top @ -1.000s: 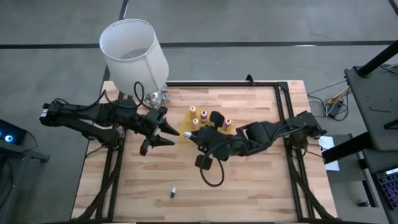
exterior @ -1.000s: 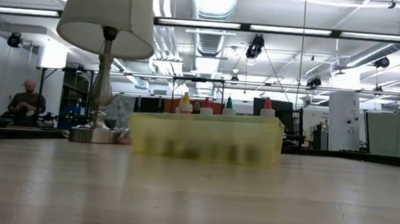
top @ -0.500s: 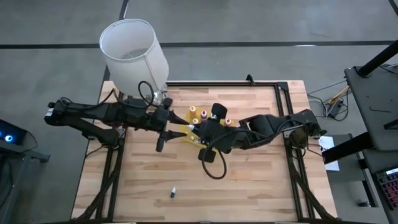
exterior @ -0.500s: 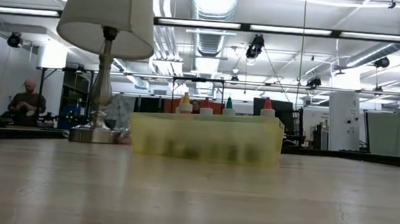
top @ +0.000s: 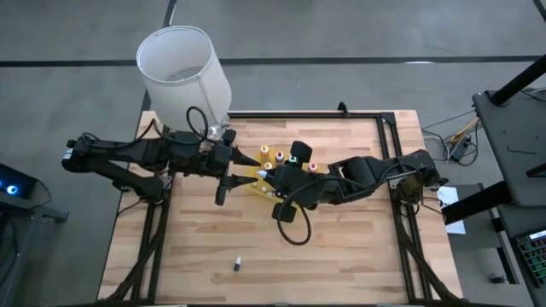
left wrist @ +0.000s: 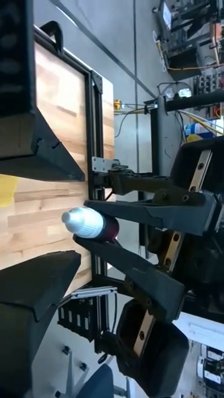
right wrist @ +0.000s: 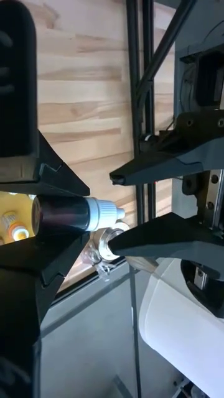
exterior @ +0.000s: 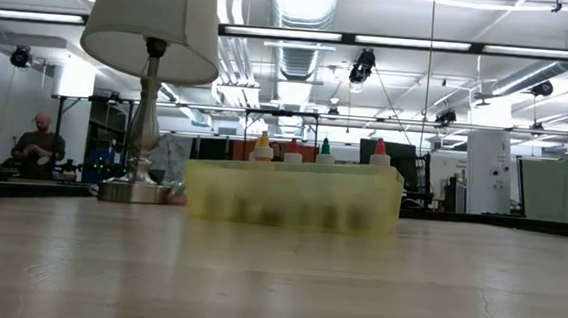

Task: Pick & Place food coloring
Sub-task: Put the small orange food coloring bottle into the yellow bin

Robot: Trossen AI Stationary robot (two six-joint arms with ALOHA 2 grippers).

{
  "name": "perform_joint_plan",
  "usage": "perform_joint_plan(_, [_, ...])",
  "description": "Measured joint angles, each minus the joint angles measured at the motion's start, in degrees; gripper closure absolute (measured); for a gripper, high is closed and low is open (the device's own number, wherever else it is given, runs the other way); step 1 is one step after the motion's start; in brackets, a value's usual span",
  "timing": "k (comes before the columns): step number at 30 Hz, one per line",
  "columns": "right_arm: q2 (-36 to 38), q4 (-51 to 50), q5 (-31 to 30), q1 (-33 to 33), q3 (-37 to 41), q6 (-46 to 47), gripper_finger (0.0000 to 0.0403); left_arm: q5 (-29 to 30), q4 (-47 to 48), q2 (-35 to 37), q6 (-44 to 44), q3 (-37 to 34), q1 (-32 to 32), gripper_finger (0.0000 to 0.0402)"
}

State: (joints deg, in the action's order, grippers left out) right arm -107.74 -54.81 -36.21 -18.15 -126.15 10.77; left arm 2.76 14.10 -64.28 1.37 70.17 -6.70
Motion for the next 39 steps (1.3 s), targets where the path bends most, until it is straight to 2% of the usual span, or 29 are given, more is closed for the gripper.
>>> perform_joint_plan(11, [0.0, 0.01, 0.04, -0.02, 0.0, 1.24, 0.0327, -0.44, -0.43, -0.1, 0.09, 0.0, 0.0, 0.0237])
perform_joint_plan(19, [0.0, 0.09, 0.11, -0.02, 0.0, 1.24, 0.0317, -1.38, -0.32, -1.46, 0.02, 0.13, 0.0, 0.0237])
perform_joint_plan(28, [0.0, 0.03, 0.13, -0.02, 0.0, 1.24, 0.0327, -1.88, 2.58, -5.1, 0.11, 3.77, 0.0, 0.0237])
perform_joint_plan(34, [0.0, -0.37, 0.13, -0.05, 0.0, 1.24, 0.0319, -1.62, 3.27, -4.05, -1.31, 4.79, 0.0, 0.0237])
perform_joint_plan(39, [0.0, -0.39, 0.13, -0.07, 0.0, 1.22, 0.0327, -1.51, 3.04, -3.12, -1.05, 4.81, 0.0, 0.0237])
